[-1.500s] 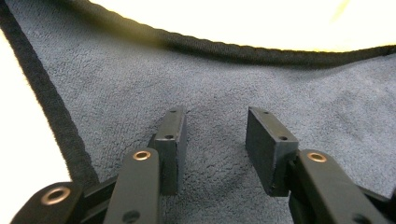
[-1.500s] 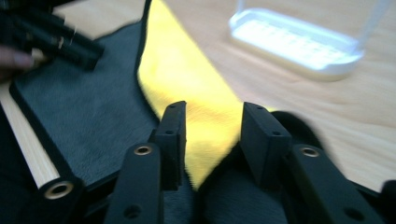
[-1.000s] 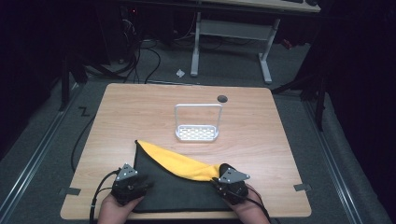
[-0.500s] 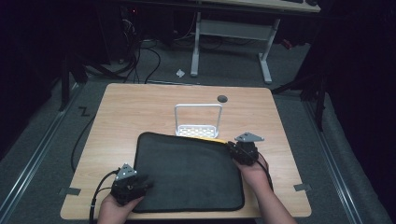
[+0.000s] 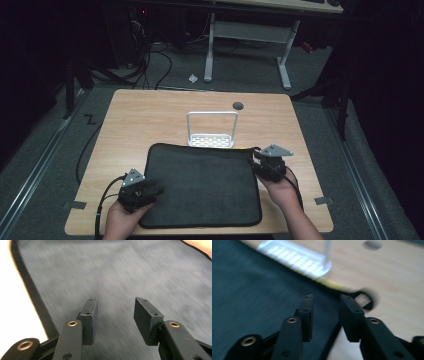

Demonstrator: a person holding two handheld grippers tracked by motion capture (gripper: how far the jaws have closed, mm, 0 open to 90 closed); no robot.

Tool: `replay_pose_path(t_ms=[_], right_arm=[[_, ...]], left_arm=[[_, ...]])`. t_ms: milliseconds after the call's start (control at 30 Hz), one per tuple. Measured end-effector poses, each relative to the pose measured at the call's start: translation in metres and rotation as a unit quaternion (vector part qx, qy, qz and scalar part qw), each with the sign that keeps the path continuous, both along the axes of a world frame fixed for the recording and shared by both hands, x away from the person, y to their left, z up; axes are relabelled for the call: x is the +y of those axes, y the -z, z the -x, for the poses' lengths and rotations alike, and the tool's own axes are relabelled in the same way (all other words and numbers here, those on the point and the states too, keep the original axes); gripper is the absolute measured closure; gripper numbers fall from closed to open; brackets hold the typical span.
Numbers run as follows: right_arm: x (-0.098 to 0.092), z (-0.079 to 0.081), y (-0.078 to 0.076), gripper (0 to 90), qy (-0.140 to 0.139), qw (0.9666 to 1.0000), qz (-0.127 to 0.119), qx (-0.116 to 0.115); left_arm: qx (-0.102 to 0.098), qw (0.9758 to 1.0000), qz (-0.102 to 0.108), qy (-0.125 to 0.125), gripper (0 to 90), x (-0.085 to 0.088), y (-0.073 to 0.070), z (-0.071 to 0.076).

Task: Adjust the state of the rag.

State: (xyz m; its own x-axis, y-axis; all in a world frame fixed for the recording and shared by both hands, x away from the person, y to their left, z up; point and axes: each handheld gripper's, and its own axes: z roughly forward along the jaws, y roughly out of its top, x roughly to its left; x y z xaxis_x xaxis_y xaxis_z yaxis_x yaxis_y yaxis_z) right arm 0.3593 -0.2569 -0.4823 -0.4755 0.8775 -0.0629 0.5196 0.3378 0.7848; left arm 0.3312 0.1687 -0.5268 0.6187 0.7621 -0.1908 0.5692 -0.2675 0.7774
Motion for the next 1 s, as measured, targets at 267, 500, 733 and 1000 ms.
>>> replay_pose_path(t_ms=[267,500,733,1000], right_arm=[[0.007,-0.001,0.040,80.7,-0.007,0.9978,0.011,0.066],[-0.023,0.017,0.043,84.3,0.013,0.9975,0.021,0.066],[-0.066,0.033,0.044,84.1,0.055,0.9965,0.026,0.057],[-0.069,0.040,0.034,70.2,0.056,0.9983,0.000,0.018]], left_arm=[[0.004,0.9988,-0.031,-0.038,70.2,-0.001,0.008,-0.007],[0.004,0.9993,-0.025,0.026,72.4,-0.033,0.009,0.007],[-0.004,0.9969,-0.033,0.071,72.4,-0.066,0.008,0.017],[-0.014,0.9993,-0.015,0.031,63.0,-0.048,0.006,0.010]])
